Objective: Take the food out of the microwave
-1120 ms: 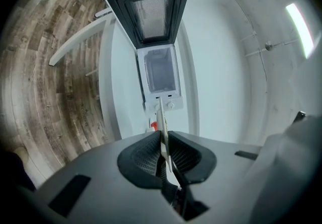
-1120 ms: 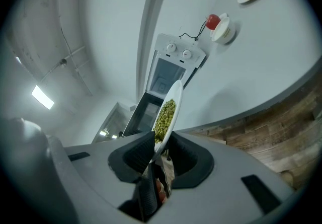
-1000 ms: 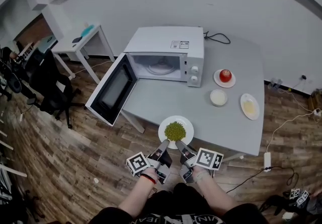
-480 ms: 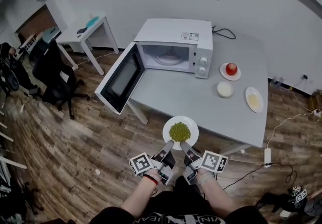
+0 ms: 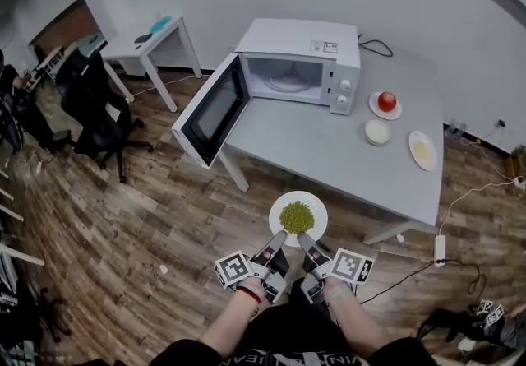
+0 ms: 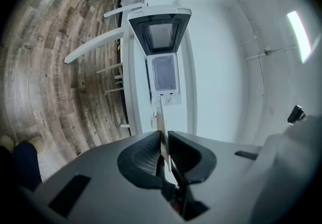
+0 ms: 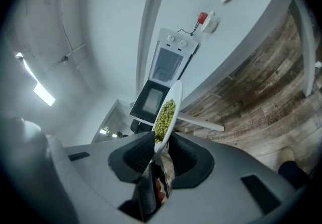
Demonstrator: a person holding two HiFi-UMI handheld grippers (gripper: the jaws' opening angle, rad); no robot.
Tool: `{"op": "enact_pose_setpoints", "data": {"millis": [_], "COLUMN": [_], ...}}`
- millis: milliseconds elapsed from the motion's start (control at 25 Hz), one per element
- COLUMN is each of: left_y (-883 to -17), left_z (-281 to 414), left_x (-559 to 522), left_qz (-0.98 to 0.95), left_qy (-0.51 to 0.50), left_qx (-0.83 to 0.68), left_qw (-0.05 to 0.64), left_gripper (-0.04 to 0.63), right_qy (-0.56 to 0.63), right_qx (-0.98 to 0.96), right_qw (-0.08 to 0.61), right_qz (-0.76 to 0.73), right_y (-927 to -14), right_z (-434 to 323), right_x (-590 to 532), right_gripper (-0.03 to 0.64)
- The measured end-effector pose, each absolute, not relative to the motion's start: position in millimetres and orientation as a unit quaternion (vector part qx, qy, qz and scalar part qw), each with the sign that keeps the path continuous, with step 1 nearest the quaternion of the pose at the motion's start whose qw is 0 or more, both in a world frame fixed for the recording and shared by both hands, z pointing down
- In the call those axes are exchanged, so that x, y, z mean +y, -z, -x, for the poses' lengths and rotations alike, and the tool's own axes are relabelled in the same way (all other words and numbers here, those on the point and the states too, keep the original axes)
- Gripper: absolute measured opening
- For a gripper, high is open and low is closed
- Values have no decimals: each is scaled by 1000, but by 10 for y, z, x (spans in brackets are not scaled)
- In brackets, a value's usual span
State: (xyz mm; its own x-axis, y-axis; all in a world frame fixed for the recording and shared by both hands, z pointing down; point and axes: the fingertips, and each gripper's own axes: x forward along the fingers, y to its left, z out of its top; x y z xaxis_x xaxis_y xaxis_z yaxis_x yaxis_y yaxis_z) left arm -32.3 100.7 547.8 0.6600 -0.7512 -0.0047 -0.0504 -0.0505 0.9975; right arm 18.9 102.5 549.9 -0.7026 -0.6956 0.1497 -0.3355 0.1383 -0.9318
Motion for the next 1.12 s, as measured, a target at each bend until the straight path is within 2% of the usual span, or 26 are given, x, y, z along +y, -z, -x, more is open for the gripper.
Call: {"op": "enact_pose_setpoints", "data": {"millis": [640,1120], "left_y": [-5586,-5595], "left_z": [763,881], "left_x": [1509,1693], "left_qz": [-674,-656], "left_qy": [263,288], "left_qx": [-315,-299], "left_qw": [614,630], "left_gripper": [46,46], "right_qy": [557,560], "right_qx": [736,737], "right_qw": [157,142], "right_qz": [351,351], "right_y": [-5568,-5659], "right_z": [223,387], "right_x": [1524,1706], "right_gripper": [97,97]}}
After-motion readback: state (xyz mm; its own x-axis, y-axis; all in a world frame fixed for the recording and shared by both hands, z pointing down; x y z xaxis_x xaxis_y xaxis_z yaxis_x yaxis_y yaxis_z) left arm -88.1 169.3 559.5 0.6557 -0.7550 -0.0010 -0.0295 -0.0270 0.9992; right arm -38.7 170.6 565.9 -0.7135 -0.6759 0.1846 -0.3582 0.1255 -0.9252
